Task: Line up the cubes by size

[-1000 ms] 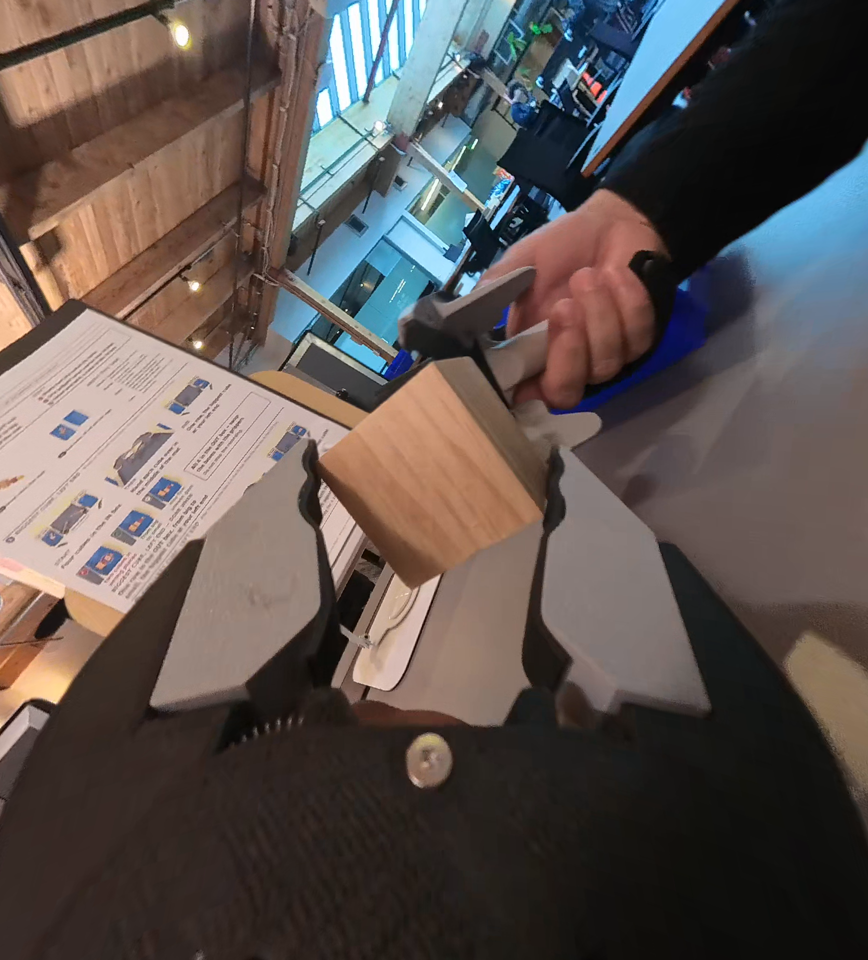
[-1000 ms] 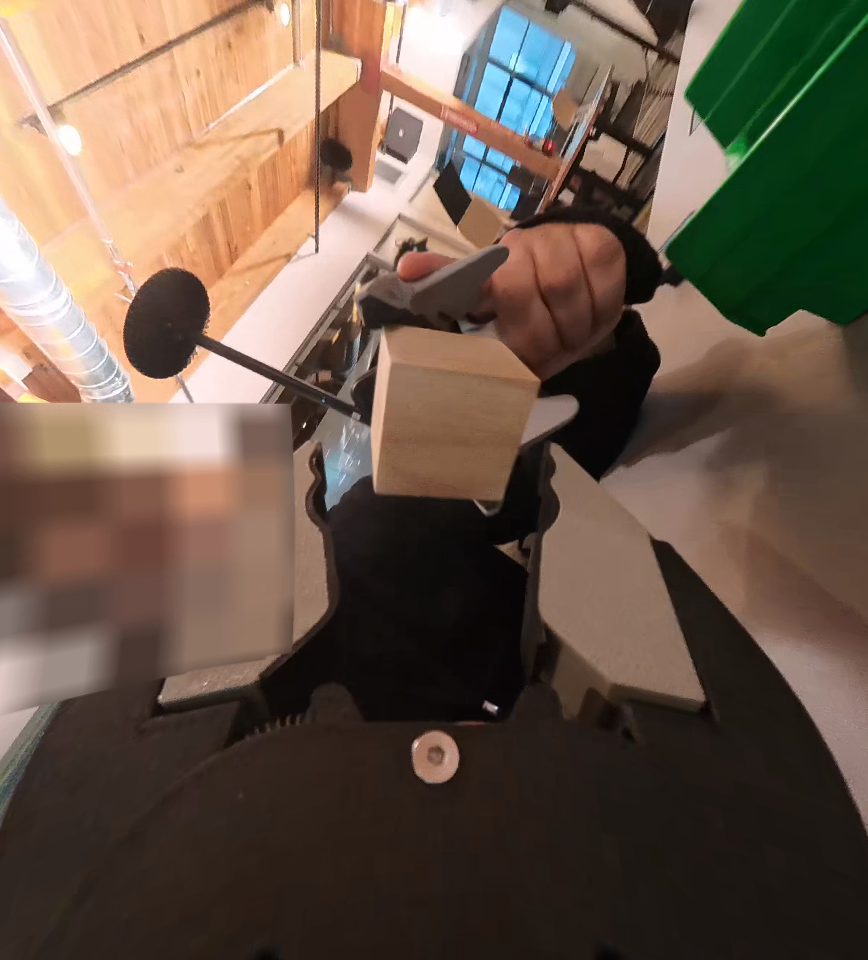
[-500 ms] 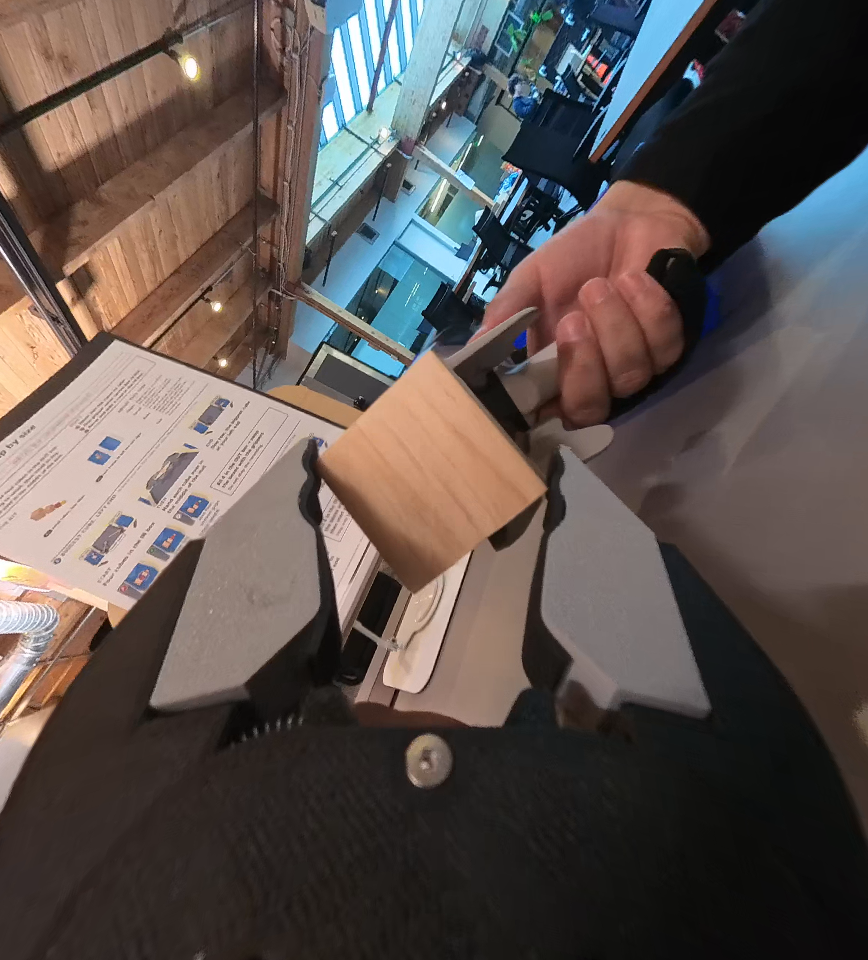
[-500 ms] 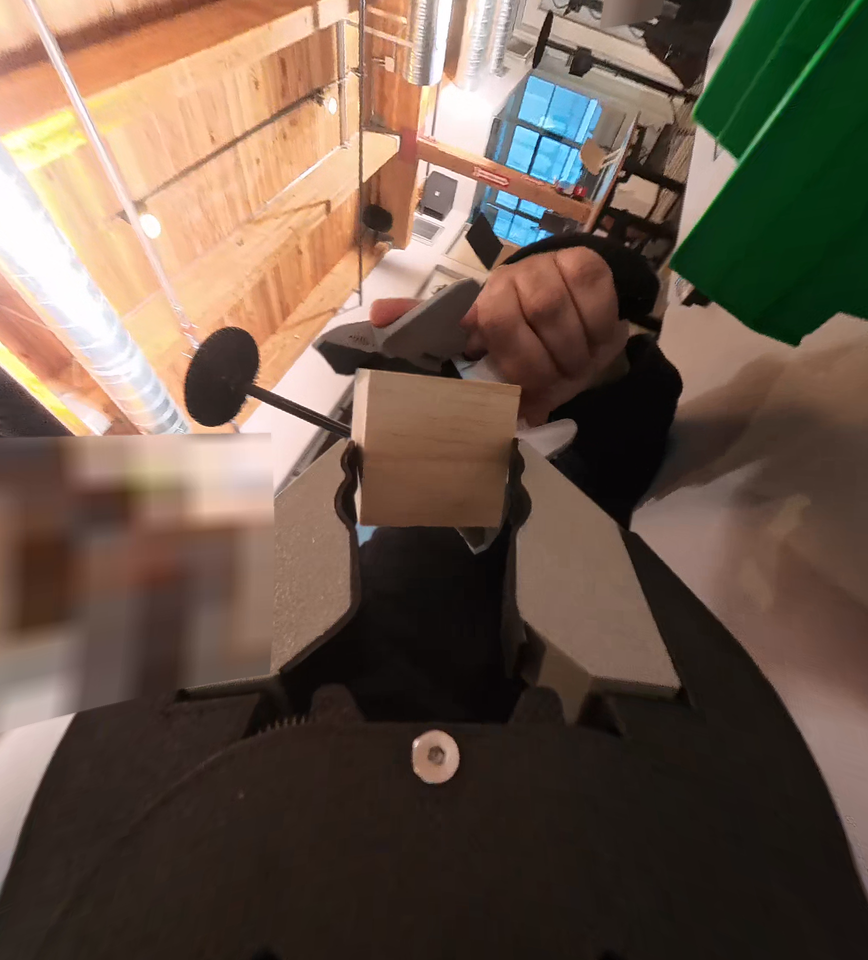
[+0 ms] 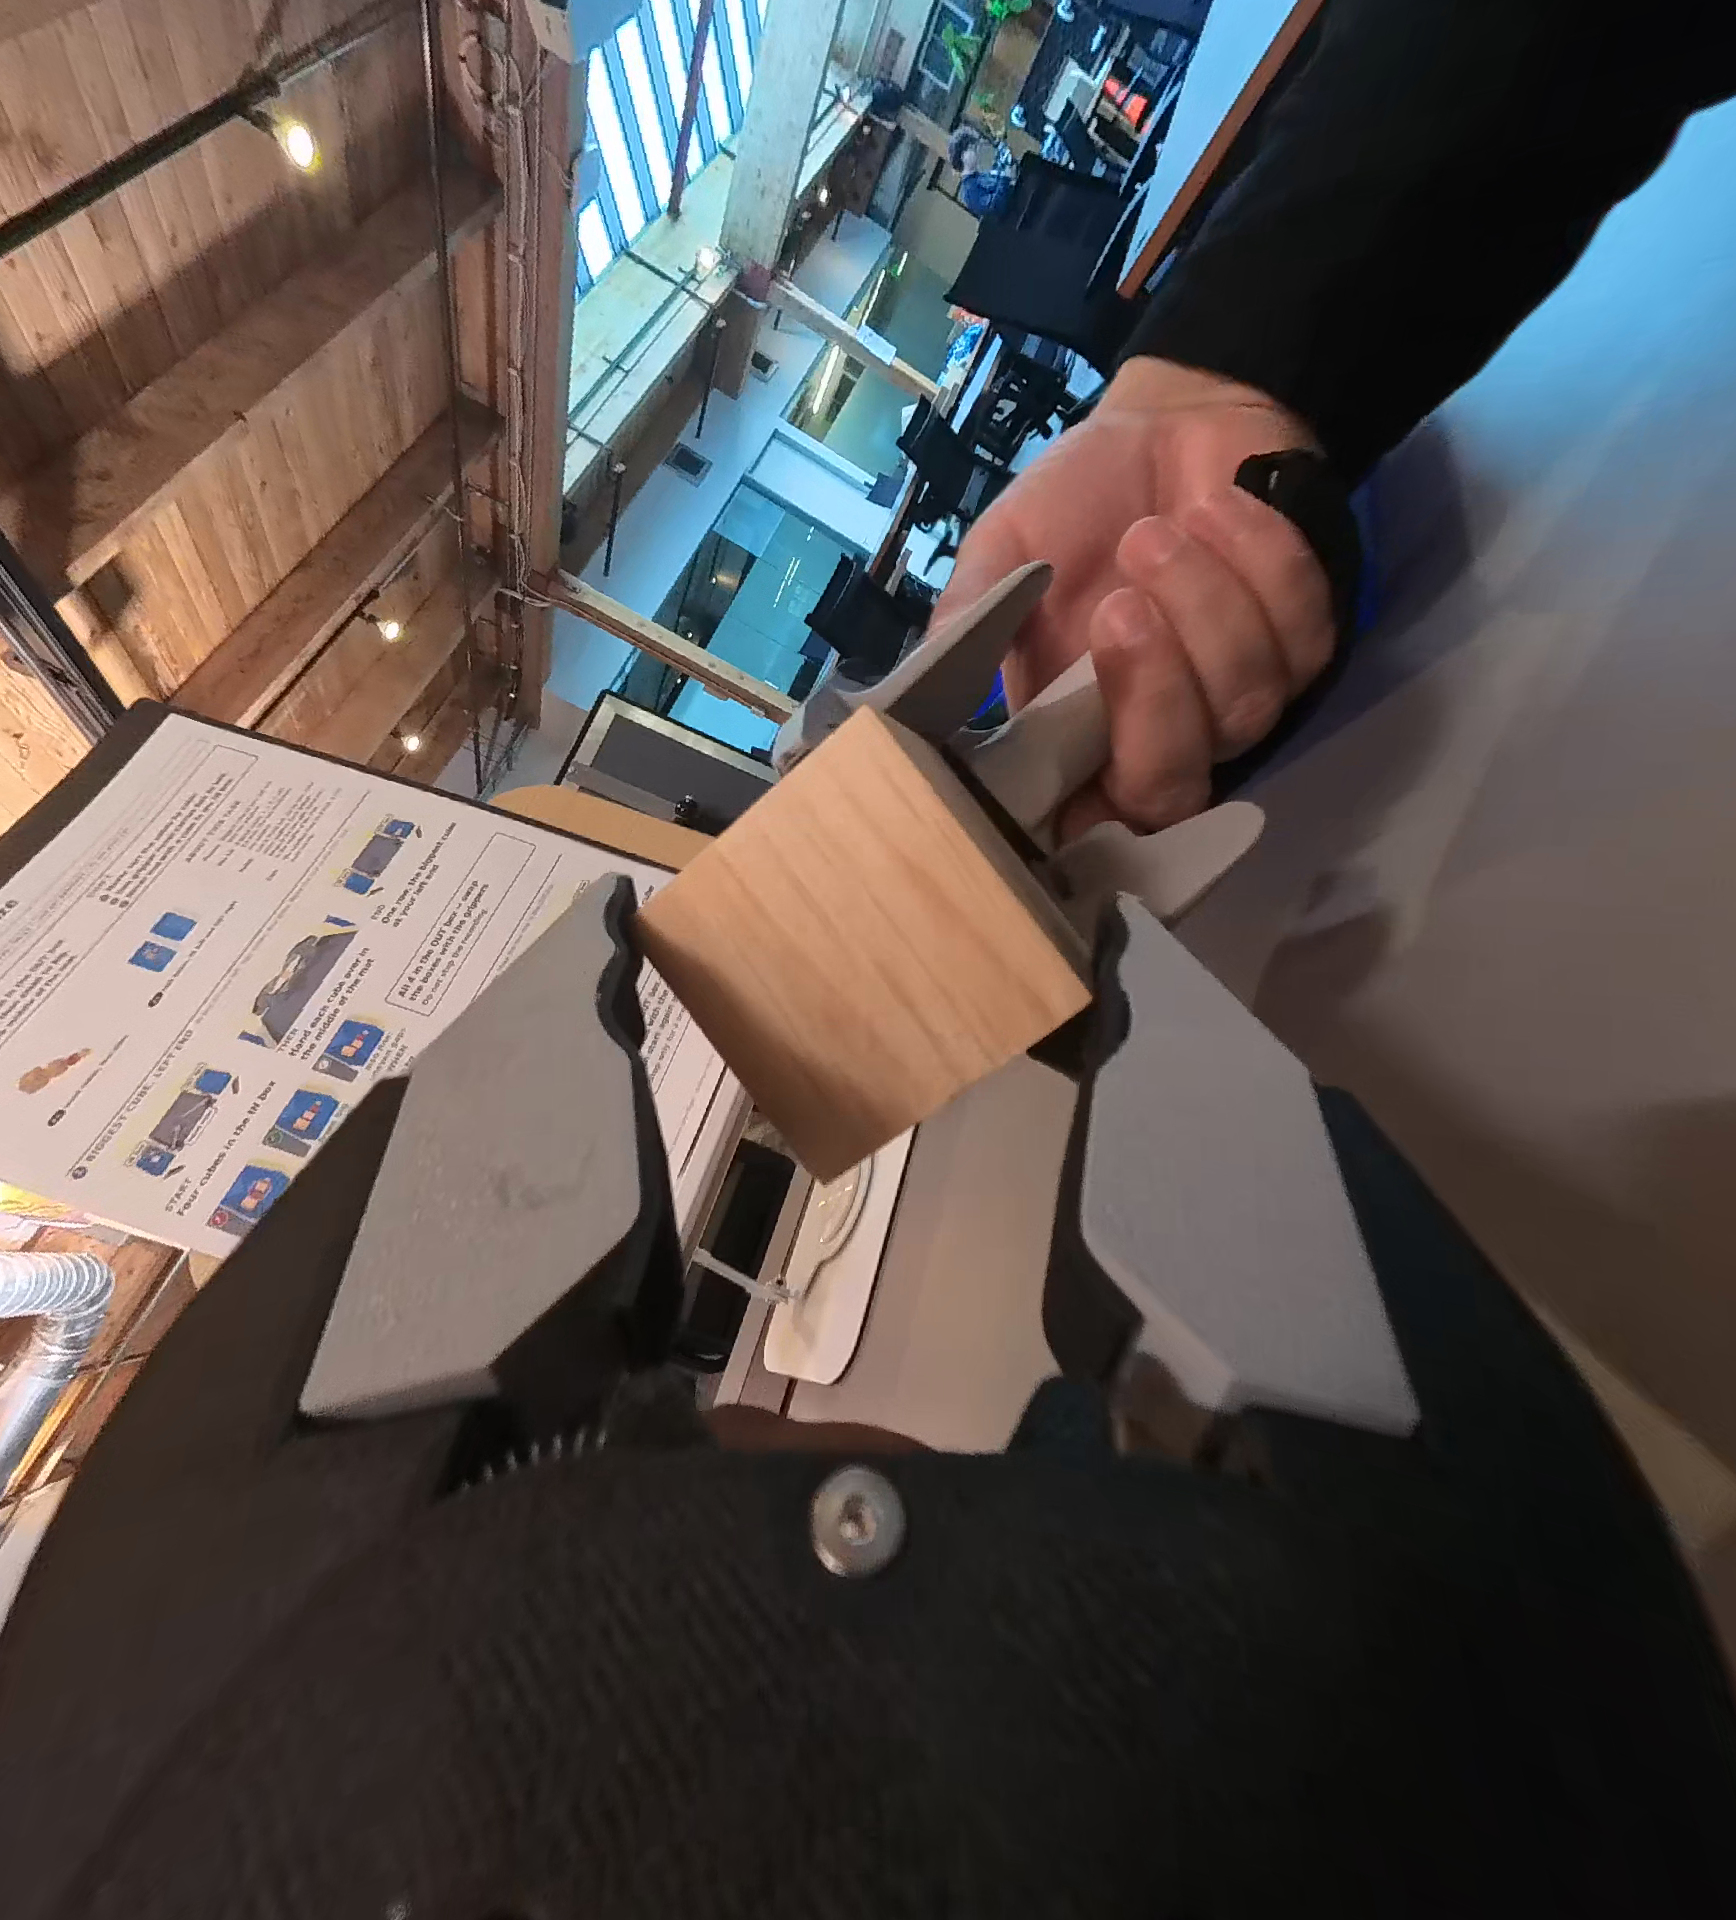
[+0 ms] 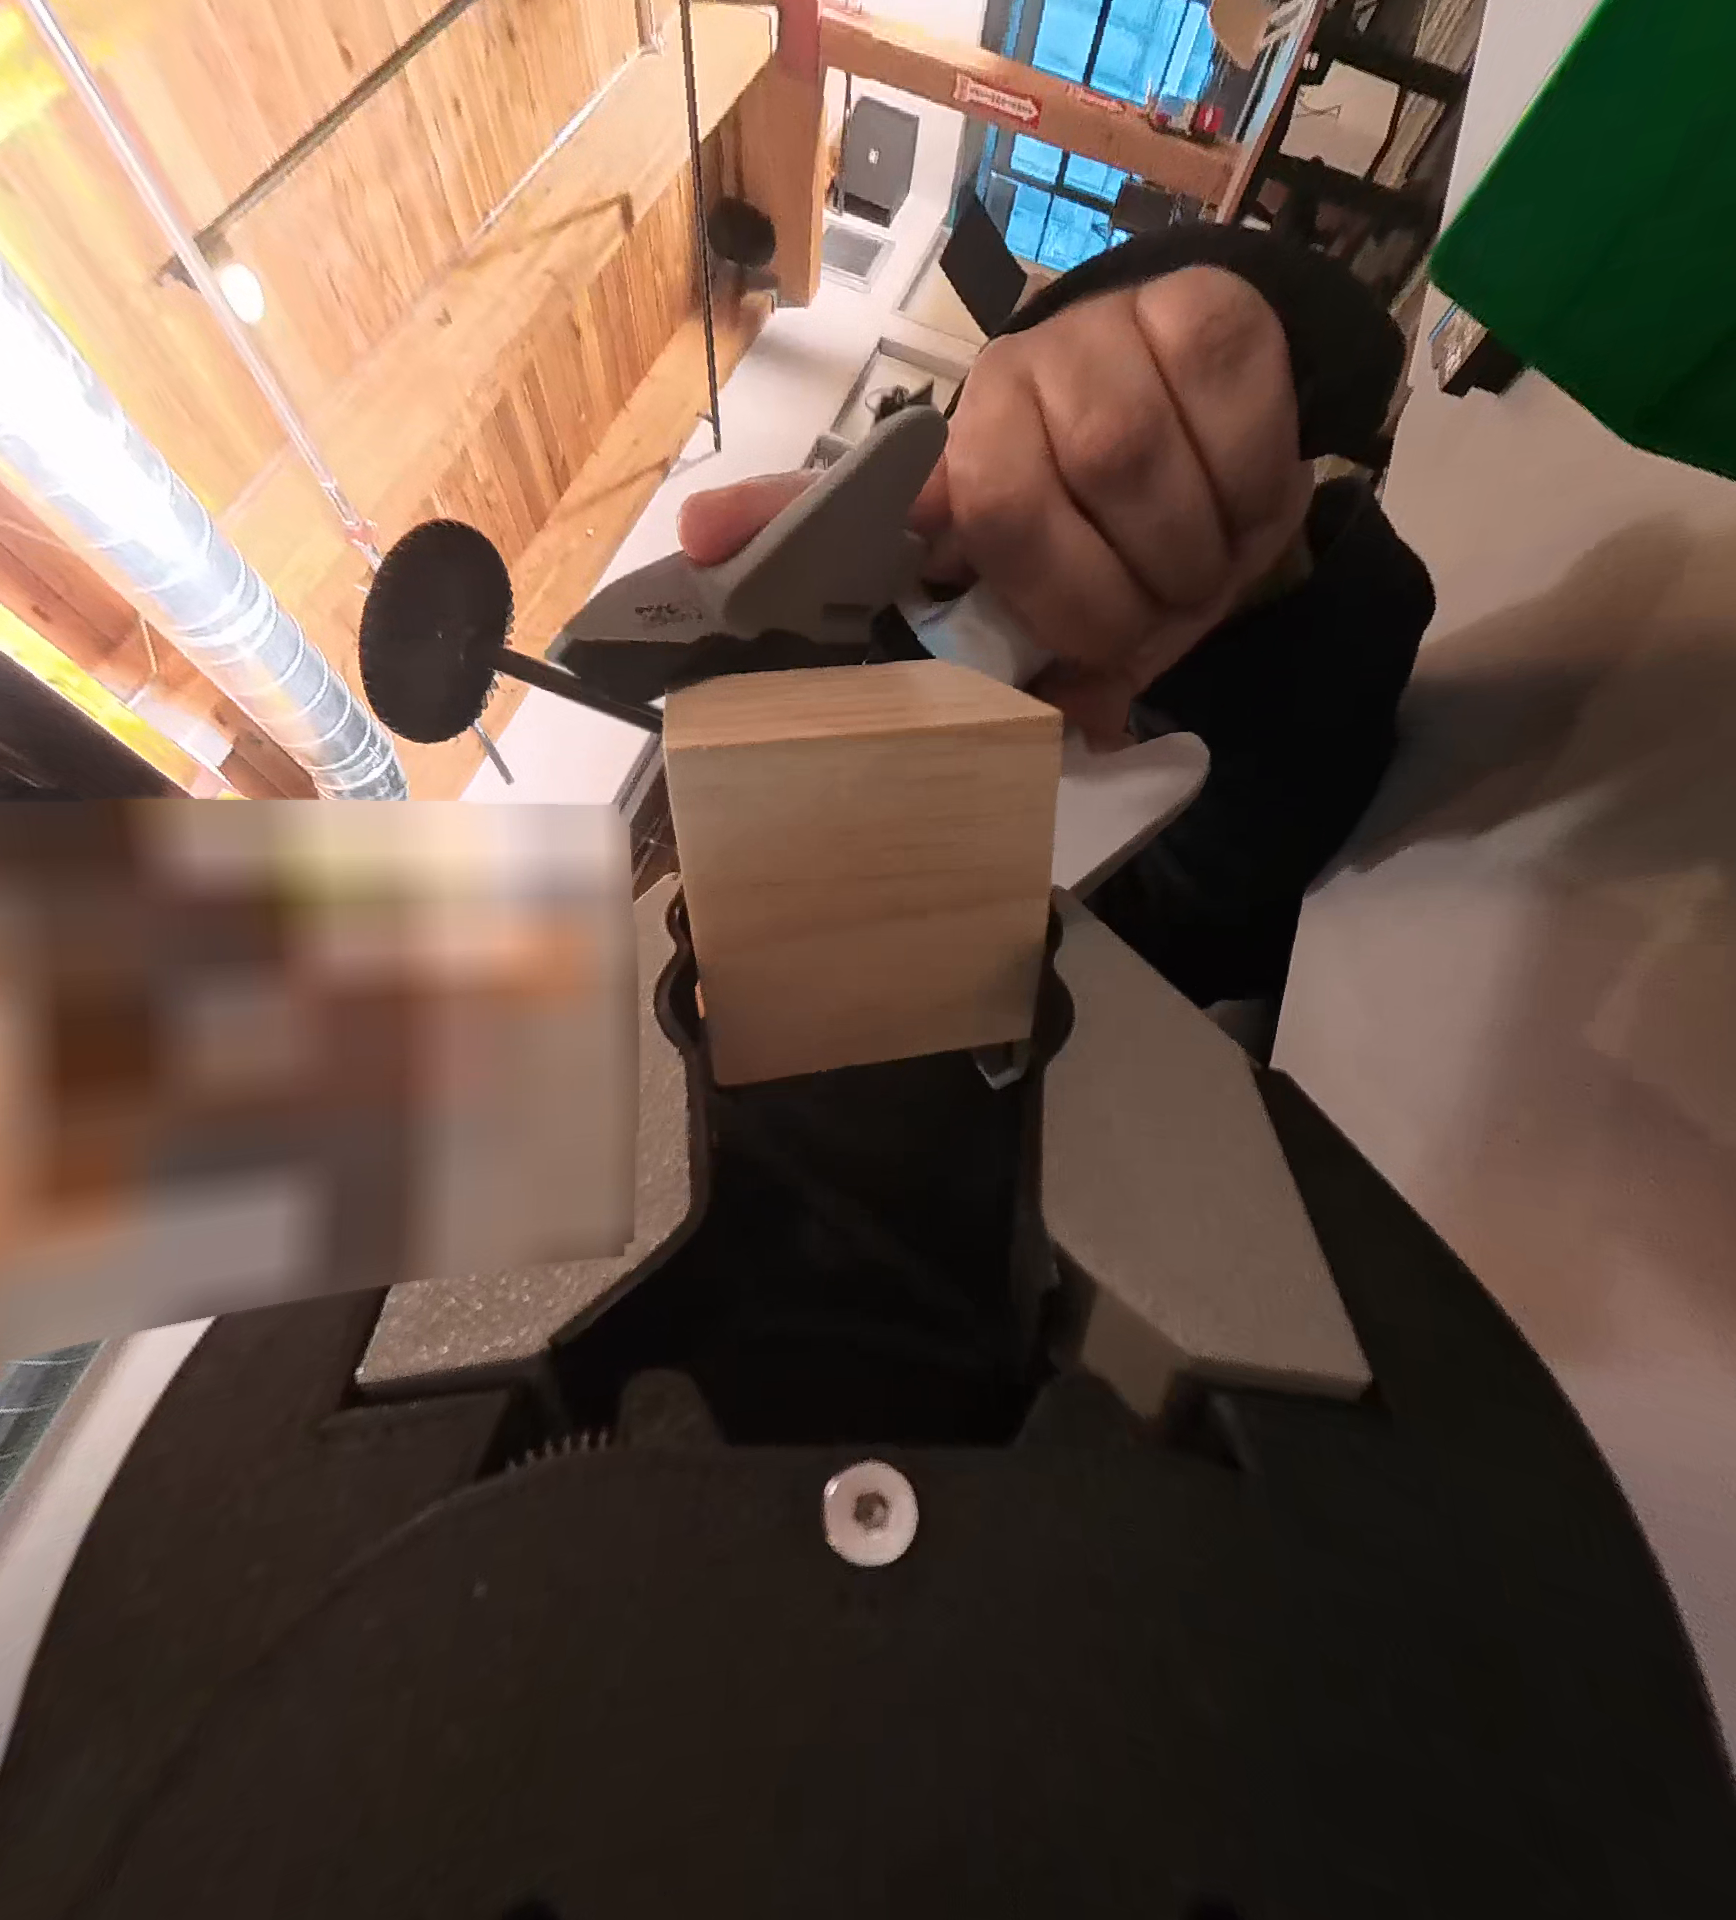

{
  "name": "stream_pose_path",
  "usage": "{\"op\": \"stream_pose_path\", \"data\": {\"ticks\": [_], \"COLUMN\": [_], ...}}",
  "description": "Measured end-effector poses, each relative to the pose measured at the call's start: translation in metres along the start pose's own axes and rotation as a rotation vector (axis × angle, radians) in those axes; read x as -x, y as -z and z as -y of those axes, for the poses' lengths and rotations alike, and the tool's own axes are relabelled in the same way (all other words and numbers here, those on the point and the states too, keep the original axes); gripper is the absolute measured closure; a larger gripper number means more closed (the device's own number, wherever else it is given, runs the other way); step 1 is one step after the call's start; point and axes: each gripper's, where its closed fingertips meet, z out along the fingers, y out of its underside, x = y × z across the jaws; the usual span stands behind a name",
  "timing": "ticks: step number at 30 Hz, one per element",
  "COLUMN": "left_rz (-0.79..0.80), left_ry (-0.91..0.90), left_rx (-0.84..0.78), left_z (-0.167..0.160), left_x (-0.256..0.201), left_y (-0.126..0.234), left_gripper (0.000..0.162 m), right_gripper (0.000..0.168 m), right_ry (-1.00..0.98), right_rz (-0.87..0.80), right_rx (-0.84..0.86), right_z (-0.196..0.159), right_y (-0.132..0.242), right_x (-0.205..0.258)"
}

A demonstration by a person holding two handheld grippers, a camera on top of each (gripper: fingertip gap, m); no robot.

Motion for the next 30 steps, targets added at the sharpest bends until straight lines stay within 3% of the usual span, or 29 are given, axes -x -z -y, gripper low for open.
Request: {"op": "stream_pose_path", "data": {"ticks": [1, 7, 17, 22, 24, 26, 29, 30], "left_rz": [0.002, -0.007, 0.028, 0.081, 0.087, 0.131, 0.18, 0.169], "left_ry": [0.001, 0.016, 0.048, 0.324, 0.479, 0.628, 0.838, 0.896], "left_rx": [0.004, -0.022, 0.018, -0.083, -0.134, -0.13, -0.087, -0.095], "left_z": [-0.001, 0.004, -0.007, 0.003, 0.004, -0.006, -0.029, -0.031], "left_x": [0.0, -0.002, -0.001, 0.02, 0.032, 0.048, 0.064, 0.066], "left_y": [0.0, -0.001, -0.006, -0.003, 0.002, 0.005, 0.005, 0.006], "left_gripper": [0.077, 0.076, 0.076, 0.094, 0.093, 0.105, 0.133, 0.134], "right_gripper": [0.106, 0.11, 0.109, 0.109, 0.107, 0.11, 0.11, 0.111], "right_ry": [0.005, -0.001, 0.091, 0.214, 0.337, 0.524, 0.843, 0.934], "right_rz": [0.007, 0.083, -0.078, -0.125, -0.222, -0.385, -0.82, -0.958], "right_rx": [-0.016, -0.098, -0.15, -0.236, -0.277, -0.306, -0.323, -0.281], "right_z": [0.002, 0.011, 0.017, 0.025, 0.028, 0.031, 0.035, 0.032], "right_y": [0.0, 0.006, 0.015, 0.024, 0.035, 0.058, 0.124, 0.147], "right_x": [0.0, 0.005, 0.0, 0.025, 0.045, 0.073, 0.109, 0.118]}}
